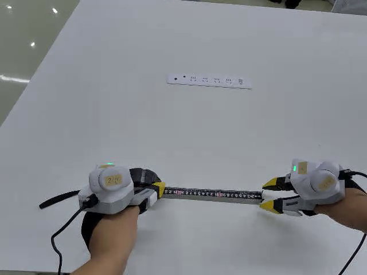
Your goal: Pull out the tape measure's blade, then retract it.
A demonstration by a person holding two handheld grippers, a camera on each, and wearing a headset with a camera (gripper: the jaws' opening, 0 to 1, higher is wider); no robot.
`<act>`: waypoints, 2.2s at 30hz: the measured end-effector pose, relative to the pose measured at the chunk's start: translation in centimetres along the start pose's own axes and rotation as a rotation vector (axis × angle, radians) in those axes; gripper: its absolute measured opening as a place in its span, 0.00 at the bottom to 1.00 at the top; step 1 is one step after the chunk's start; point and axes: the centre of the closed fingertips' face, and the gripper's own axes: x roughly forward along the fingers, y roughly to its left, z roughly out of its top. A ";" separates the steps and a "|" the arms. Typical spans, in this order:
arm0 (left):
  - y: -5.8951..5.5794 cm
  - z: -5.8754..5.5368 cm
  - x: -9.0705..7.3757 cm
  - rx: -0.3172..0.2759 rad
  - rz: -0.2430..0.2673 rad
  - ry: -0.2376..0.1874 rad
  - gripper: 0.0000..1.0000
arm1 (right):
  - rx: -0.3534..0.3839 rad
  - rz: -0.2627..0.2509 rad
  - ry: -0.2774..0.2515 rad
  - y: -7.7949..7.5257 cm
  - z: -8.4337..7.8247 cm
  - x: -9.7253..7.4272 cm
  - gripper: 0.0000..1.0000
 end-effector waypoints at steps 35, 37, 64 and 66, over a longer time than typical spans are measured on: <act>-0.1 0.0 0.2 -0.003 -0.003 -0.003 0.61 | -0.042 0.070 0.057 -0.3 -0.3 1.6 0.13; -0.1 0.1 0.2 -0.003 0.000 -0.005 0.61 | -0.043 0.066 0.056 -0.3 -0.4 1.7 0.13; 0.0 0.0 0.3 0.035 0.034 0.008 0.58 | -0.047 0.063 0.051 -0.2 -0.3 1.7 0.12; 0.0 0.0 0.2 0.035 0.037 0.012 0.58 | -0.049 0.065 0.053 -0.2 -0.3 1.6 0.12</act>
